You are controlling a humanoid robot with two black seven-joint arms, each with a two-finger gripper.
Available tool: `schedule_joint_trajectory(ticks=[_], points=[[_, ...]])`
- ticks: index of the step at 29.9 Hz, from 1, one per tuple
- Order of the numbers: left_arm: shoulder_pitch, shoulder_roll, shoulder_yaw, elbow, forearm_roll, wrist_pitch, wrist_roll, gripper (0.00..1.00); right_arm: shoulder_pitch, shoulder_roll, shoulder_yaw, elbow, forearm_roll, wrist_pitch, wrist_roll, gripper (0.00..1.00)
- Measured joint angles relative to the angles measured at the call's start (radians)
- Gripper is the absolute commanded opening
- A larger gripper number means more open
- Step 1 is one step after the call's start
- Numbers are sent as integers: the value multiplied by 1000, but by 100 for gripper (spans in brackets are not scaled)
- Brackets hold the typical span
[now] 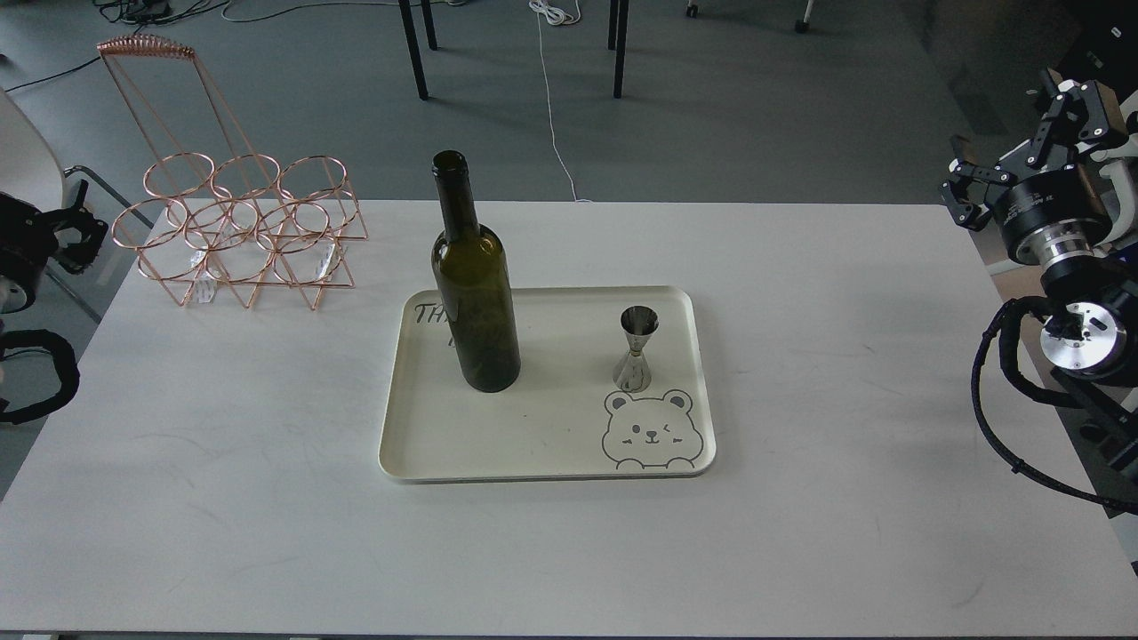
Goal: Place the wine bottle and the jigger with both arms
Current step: 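Move the right gripper in from the side toward the tray, then reach the right gripper to the steel jigger and grasp it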
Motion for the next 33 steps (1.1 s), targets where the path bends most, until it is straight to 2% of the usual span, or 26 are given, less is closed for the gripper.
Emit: schedule_joint_trajectory(ticks=[9,16,23,27,33], points=[[-4,-6,8,-19,2,0,0,99,65,-129,-172,244,-347,-117,0,99],[-4,-4,5,-19,2,0,-1,99,149,-189,-356,349,-730,-220,0,99],[-4,-13,0,-19,0,0,-1,99,247,-182,-597,321,-1030,-303,0,98],[-4,-18,0,-19,0,0,-1,99,265,-123,-687,265,-1170,-332,0,98],[-4,-18,0,-19,-4,0,-3,99,271,-60,-780,233,-1247,-364,0,96]])
